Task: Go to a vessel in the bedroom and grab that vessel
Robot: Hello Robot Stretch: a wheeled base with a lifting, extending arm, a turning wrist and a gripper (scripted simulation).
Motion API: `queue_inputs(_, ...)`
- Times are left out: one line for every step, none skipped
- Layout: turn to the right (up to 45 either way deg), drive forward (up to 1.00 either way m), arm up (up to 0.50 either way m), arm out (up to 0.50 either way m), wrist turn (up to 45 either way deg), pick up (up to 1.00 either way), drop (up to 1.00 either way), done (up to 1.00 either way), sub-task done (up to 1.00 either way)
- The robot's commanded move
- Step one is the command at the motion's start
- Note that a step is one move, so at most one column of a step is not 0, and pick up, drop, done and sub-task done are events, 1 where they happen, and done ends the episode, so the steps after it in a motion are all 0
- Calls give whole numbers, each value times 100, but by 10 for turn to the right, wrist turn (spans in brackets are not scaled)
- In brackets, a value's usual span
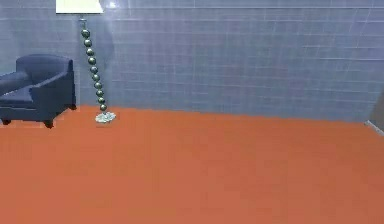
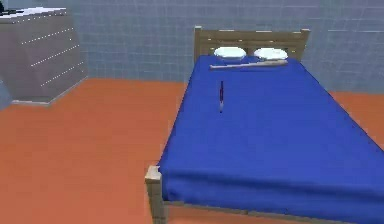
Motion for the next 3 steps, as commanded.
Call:
queue_inputs(450, 0, 0, 0, 0, 0, 0, 0, 0)
queue_inputs(450, 0, 0, 0, 0, 0, 0, 0, 0)
queue_inputs(450, 0, 0, 0, 0, 0, 0, 0, 0)
